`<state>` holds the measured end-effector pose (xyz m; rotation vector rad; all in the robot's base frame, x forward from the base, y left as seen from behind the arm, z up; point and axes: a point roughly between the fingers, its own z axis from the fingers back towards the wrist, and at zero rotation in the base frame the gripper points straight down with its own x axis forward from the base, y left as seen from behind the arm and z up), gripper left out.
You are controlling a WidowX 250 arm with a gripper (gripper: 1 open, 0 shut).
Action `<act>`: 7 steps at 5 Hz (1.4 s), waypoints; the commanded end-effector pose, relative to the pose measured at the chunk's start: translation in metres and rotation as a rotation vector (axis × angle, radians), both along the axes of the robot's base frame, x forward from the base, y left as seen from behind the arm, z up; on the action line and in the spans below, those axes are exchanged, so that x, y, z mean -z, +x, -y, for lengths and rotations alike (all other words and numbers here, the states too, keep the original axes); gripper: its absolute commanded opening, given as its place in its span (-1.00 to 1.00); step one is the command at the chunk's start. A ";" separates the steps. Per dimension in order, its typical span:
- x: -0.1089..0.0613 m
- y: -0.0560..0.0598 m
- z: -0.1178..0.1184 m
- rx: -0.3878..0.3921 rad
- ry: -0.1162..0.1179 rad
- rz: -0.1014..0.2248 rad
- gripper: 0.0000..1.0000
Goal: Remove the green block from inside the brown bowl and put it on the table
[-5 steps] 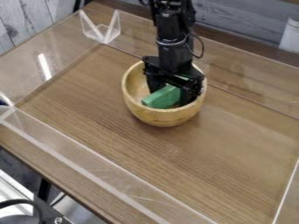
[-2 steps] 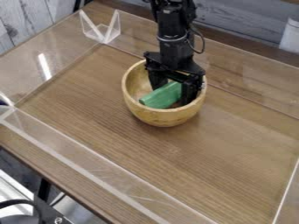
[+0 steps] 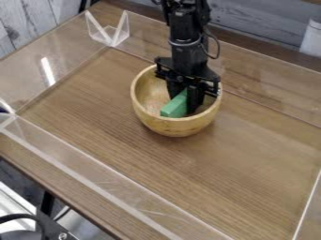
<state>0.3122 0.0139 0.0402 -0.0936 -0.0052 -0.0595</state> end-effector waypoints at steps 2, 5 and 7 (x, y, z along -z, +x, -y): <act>-0.064 0.008 0.013 0.029 -0.024 0.155 -1.00; -0.062 -0.021 0.078 0.189 -0.064 0.147 -1.00; -0.030 -0.047 0.105 0.270 -0.069 0.079 -1.00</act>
